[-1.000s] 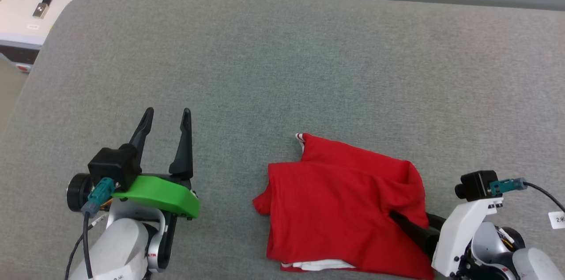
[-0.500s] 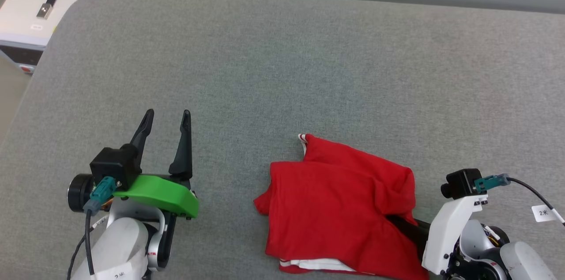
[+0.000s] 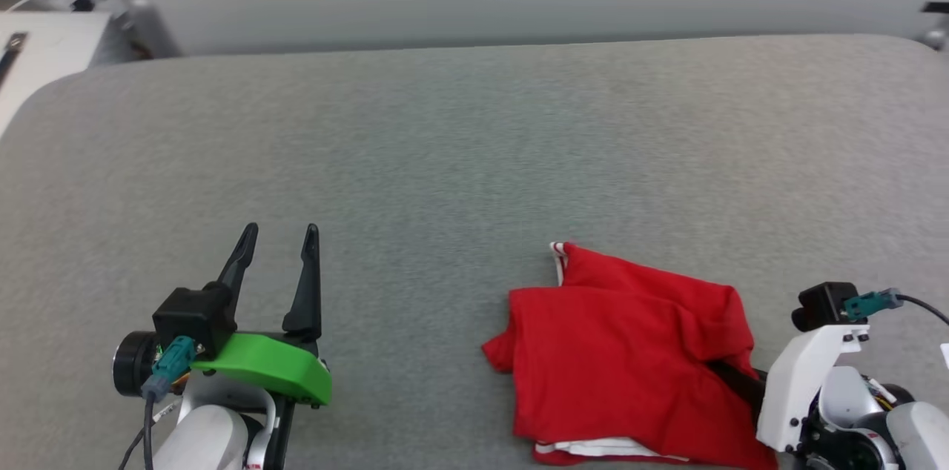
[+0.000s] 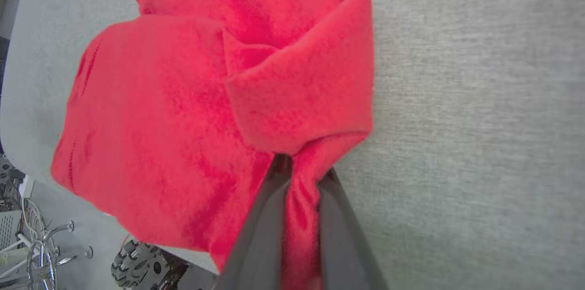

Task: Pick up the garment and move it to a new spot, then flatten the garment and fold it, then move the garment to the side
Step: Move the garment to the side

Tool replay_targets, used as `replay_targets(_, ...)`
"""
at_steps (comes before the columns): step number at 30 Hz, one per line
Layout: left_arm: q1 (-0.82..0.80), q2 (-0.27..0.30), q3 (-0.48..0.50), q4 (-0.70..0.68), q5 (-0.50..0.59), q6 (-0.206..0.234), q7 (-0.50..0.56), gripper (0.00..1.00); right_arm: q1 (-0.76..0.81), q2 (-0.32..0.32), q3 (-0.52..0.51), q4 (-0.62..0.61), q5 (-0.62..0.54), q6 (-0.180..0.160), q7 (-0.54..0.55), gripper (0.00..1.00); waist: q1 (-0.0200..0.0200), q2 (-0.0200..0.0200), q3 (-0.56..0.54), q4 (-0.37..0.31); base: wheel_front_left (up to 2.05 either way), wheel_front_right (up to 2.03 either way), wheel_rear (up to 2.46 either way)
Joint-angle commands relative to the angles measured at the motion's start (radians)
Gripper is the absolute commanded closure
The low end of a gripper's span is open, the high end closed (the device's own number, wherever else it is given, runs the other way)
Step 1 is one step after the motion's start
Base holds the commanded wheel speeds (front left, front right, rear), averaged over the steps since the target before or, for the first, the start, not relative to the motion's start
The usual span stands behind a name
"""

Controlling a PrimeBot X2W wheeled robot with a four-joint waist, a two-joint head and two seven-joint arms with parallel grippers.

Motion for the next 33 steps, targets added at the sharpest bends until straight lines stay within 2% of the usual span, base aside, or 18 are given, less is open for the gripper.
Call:
replay_targets(1, 0.006, 0.007, 0.0, -0.017, 0.008, 0.004, 0.001, 0.0, -0.023, -0.014, -0.01, 0.003, -0.016, -0.001, 0.009, 1.0, 0.0, 0.0, -0.014, -0.152, 0.0, 0.0, 0.0)
replay_targets(8, -0.023, 0.022, -0.02, -0.095, 0.032, 0.007, 0.028, 0.0, -0.131, -0.035, -0.052, 0.033, -0.057, -0.001, 0.014, 1.0, 0.0, 0.0, 0.068, -0.318, 0.0, 0.0, 0.0)
replay_targets(14, -0.08, 0.052, -0.024, -0.161, 0.056, 0.006, 0.07, 0.0, -0.266, -0.039, -0.072, 0.098, -0.097, -0.001, -0.007, 1.0, 0.0, 0.0, 0.176, -0.401, 0.0, 0.0, 0.0)
replay_targets(22, -0.189, 0.097, -0.033, -0.238, 0.098, -0.016, 0.125, 0.0, -0.437, -0.076, -0.123, 0.211, -0.175, -0.001, -0.076, 1.0, 0.0, 0.0, 0.337, -0.418, 0.0, 0.0, 0.0)
replay_targets(33, -0.358, 0.111, -0.075, -0.314, 0.15, -0.07, 0.176, 0.0, -0.657, -0.164, -0.209, 0.361, -0.32, -0.001, -0.223, 1.0, 0.0, 0.0, 0.52, -0.343, 0.0, 0.0, 0.0)
